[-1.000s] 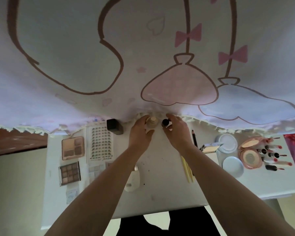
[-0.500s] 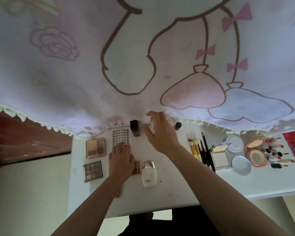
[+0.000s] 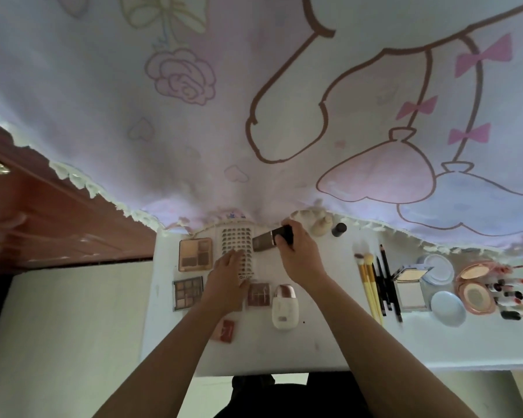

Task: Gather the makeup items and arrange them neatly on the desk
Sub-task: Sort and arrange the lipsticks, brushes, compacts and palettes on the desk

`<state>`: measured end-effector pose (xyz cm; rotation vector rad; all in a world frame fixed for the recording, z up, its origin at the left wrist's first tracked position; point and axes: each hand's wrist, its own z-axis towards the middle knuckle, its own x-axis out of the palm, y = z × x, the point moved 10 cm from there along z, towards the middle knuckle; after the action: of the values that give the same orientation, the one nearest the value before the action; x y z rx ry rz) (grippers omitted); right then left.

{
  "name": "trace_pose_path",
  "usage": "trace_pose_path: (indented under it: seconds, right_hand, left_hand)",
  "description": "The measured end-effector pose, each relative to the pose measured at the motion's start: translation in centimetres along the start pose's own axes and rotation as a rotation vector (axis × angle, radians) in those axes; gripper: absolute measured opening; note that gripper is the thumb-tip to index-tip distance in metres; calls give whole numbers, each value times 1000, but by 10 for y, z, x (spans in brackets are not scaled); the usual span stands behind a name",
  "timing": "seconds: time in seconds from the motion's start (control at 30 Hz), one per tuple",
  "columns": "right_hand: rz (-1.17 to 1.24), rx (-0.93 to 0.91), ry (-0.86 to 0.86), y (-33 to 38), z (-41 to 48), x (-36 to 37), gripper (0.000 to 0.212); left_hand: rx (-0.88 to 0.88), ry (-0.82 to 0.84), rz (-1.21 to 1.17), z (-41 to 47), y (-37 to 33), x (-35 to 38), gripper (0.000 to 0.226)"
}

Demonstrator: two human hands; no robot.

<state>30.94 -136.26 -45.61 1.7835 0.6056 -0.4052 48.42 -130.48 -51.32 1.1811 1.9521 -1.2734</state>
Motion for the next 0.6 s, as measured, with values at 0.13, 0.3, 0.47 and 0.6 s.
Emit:
trace_pose_path:
  seconds: [0.13,0.3,0.47,0.6]
  right_hand:
    - [251,60,36,-12,-23,-8,33]
    - [428,105,15,-15,-44,-17,23]
    - [154,184,-134,-18,-58,-41,34]
    - [78,216,-262,-24,-65,-62,35]
  left_hand:
    - [63,-189,8,5,-27,-22,86]
    - [228,-269,20,6,-75,-41,41]
    - [380,-343,144,-5,-116,-43,25]
    - [411,-399,224,-13,-136,-41,22]
